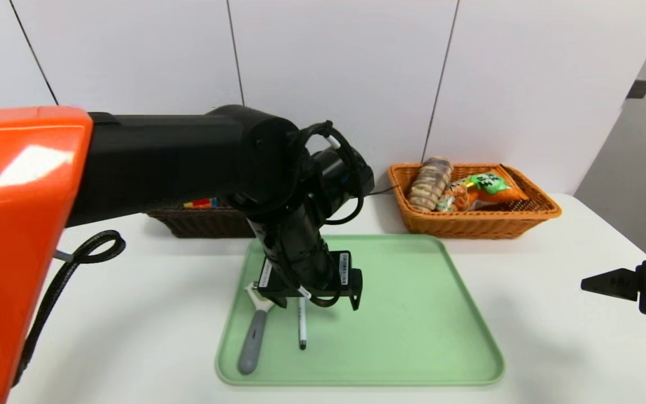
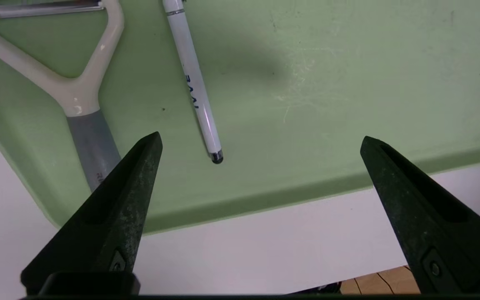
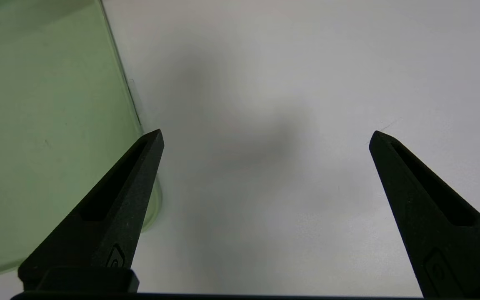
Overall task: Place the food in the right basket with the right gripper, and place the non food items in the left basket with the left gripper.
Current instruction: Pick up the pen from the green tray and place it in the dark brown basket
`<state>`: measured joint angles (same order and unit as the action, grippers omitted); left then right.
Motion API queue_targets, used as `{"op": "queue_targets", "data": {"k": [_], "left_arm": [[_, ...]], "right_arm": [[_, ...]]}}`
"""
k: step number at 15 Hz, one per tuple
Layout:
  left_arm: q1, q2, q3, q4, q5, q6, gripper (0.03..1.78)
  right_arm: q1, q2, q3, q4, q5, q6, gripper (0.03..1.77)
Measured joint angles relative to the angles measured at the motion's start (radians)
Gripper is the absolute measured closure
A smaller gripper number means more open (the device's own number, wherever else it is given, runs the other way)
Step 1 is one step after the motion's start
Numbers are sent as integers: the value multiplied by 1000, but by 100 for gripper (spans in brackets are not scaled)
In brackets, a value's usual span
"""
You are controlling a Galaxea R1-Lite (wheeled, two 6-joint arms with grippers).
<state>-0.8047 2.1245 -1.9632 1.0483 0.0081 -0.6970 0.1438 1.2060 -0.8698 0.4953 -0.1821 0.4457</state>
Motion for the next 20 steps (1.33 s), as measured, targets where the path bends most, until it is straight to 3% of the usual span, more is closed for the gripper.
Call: {"op": "queue_targets", "data": {"k": [9,12,20], "left_arm": [[-1,58,-2,-44,18,-19,12],[-1,73,-2,-50,81,-7,12],[2,101,-2,-60,87,-1,12]], "right_arm": [[0,-2,30,-2,18,0,9],[0,-4,38,-2,18,0,9],[0,-12,48,-2,27,0,9]]}}
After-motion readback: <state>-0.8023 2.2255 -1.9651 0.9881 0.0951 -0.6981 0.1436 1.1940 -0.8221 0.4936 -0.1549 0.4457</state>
